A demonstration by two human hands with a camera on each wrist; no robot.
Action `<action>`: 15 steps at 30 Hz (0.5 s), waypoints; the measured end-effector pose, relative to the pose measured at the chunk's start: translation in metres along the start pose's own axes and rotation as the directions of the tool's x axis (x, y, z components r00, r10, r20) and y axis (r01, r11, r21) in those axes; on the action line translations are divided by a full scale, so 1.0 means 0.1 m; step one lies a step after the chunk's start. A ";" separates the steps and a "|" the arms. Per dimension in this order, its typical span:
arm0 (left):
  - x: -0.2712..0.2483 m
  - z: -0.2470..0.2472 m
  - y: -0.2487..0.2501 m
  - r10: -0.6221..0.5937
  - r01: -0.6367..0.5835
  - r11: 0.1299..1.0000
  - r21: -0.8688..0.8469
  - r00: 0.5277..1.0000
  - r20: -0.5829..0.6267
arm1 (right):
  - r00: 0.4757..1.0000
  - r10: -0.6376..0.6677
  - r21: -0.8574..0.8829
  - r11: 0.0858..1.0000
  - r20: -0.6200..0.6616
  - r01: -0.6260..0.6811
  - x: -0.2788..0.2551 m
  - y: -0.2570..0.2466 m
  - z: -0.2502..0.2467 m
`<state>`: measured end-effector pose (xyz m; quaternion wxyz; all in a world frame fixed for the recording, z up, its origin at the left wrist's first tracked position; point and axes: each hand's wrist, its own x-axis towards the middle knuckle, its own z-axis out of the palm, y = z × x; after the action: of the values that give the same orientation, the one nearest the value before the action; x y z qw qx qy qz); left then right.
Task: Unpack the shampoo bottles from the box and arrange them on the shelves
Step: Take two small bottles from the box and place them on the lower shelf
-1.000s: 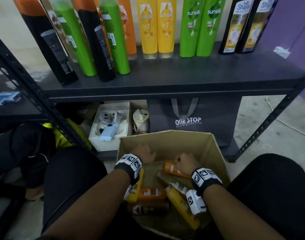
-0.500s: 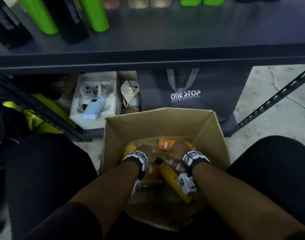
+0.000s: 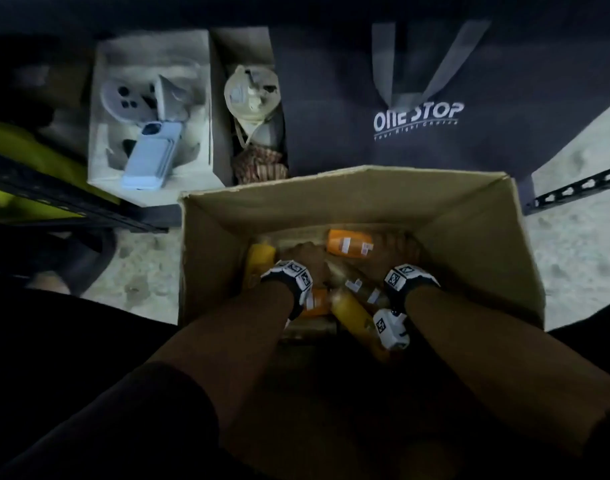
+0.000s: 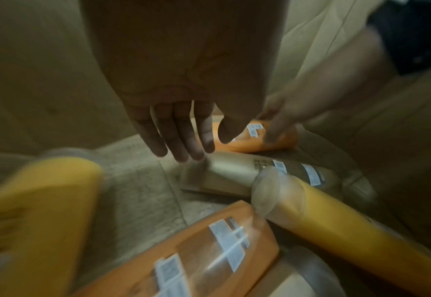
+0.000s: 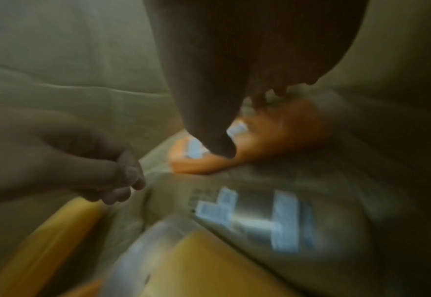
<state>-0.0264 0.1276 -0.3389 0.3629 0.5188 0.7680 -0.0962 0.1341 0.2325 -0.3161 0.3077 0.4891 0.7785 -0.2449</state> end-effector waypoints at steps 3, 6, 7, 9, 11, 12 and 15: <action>0.12 0.02 0.07 0.052 -0.052 0.998 0.039 0.999 0.017 | 0.998 0.027 -0.007 1.000 -0.061 -0.028 0.08 0.04 0.11; 0.22 0.12 0.11 0.147 -0.151 0.984 0.100 0.988 0.046 | 0.996 0.059 0.019 0.998 -0.072 -0.058 0.18 0.08 0.10; 0.23 0.15 0.12 0.182 -0.186 0.977 0.103 0.982 0.045 | 0.999 0.044 0.072 0.997 -0.024 -0.042 0.22 0.10 0.09; 0.25 0.20 0.12 0.257 -0.260 0.958 0.122 0.966 0.037 | 0.999 0.008 0.150 0.989 0.043 -0.014 0.28 0.12 0.11; 0.25 0.26 0.13 0.301 -0.305 0.942 0.142 0.952 0.050 | 0.999 0.019 0.200 0.979 0.050 -0.029 0.29 0.14 0.13; 0.24 0.29 0.13 0.305 -0.310 0.942 0.130 0.950 0.060 | 0.999 0.021 0.220 0.975 0.044 -0.030 0.28 0.15 0.14; 0.21 0.32 0.08 0.317 -0.321 0.934 0.154 0.947 0.048 | 0.998 0.055 0.198 0.978 0.028 -0.060 0.26 0.21 0.07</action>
<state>-0.0089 0.1296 -0.3738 0.3396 0.6628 0.6593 -0.1030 0.1459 0.2521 -0.3414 0.2731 0.5370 0.7321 -0.3180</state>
